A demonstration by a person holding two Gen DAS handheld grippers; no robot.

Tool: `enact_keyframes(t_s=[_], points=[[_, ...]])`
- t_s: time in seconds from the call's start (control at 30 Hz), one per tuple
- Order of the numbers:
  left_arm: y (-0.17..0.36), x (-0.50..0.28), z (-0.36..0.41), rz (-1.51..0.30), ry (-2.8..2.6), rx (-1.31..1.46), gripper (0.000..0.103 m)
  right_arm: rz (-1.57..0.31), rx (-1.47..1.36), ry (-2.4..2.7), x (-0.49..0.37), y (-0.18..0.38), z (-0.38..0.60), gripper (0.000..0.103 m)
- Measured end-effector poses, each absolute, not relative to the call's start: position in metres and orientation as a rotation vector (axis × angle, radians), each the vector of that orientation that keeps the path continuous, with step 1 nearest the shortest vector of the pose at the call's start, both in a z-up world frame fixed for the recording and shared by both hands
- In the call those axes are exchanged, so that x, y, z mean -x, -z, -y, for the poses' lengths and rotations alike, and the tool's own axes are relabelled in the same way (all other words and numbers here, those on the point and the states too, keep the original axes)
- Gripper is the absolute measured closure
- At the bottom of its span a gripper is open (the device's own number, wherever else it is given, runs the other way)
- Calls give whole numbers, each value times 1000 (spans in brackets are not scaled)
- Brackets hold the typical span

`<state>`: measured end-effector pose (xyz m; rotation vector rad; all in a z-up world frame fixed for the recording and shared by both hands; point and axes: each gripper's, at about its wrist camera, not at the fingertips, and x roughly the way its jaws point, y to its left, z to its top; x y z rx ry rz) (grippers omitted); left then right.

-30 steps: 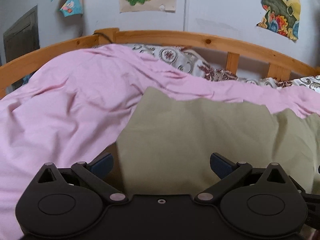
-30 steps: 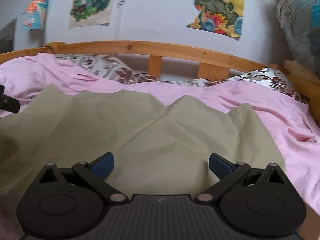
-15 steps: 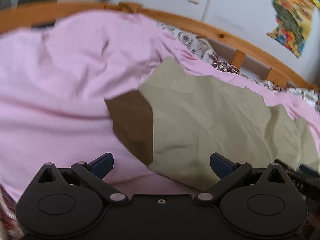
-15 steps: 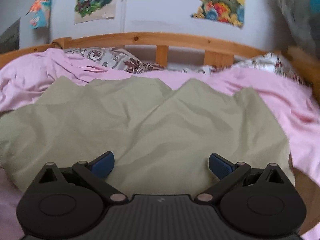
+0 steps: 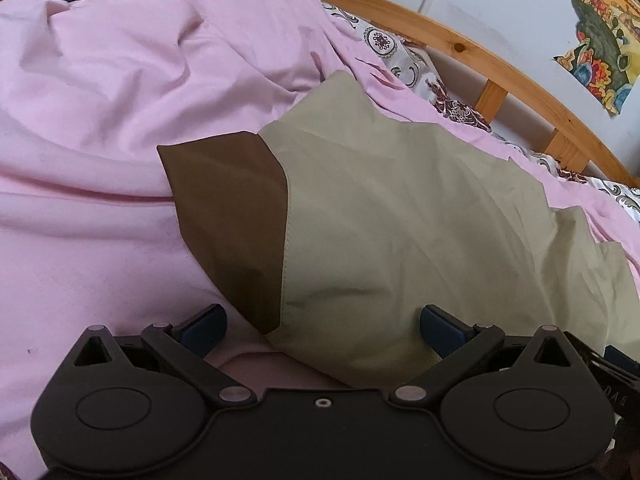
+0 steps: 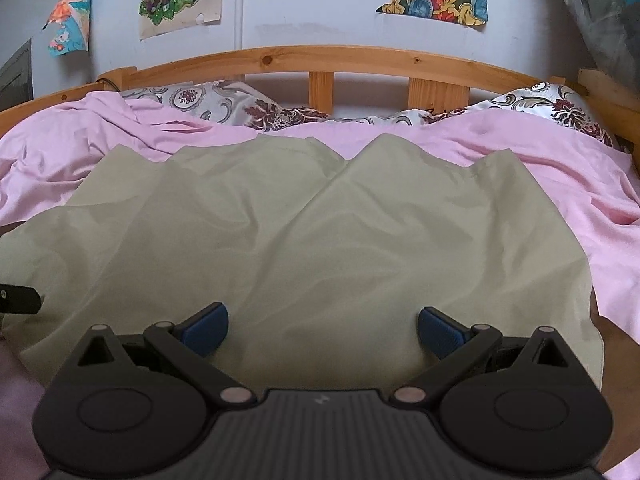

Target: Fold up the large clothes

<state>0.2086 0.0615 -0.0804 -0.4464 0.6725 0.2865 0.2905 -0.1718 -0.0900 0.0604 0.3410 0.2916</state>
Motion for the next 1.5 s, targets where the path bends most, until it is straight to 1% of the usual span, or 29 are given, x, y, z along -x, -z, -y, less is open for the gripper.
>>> enact_keyframes(t_s=[0.43,0.77,1.0,1.1,1.2,1.23,1.27,1.3,1.33,1.37,1.4,1.43,1.47,1.5], points=[[80,-205,-59,-676,-304,442,1,-380,-98,-295,-294,87,175,0],[87,-202,-59,-677,-302,442,1,-368,-101,-292,-294,89,175,0],[88,-204,-78,-577,-345,596,1,-309,-110,-267,-284,95,174,0],[87,-211,-87,-561,-364,603,2,-293,-113,-260,-282,97,174,0],[83,-216,-92,-565,-391,615,12,-293,-127,-266,-282,98,175,0],[81,-215,-92,-561,-401,626,19,-293,-130,-268,-282,98,176,0],[79,-214,-92,-560,-408,638,29,-293,-130,-267,-282,98,176,0],[78,-212,-91,-553,-407,644,35,-291,-128,-265,-282,98,175,0],[77,-211,-90,-547,-401,633,48,-289,-124,-263,-282,97,175,0],[74,-211,-87,-542,-388,608,64,-287,-121,-261,-281,97,174,0],[70,-211,-83,-540,-371,576,70,-284,-118,-259,-281,97,174,0],[65,-212,-80,-533,-355,550,81,-282,-115,-258,-280,96,173,0],[60,-212,-77,-526,-337,534,87,-279,-109,-255,-279,95,173,0],[55,-213,-74,-518,-322,514,89,-277,-95,-251,-278,94,171,0]])
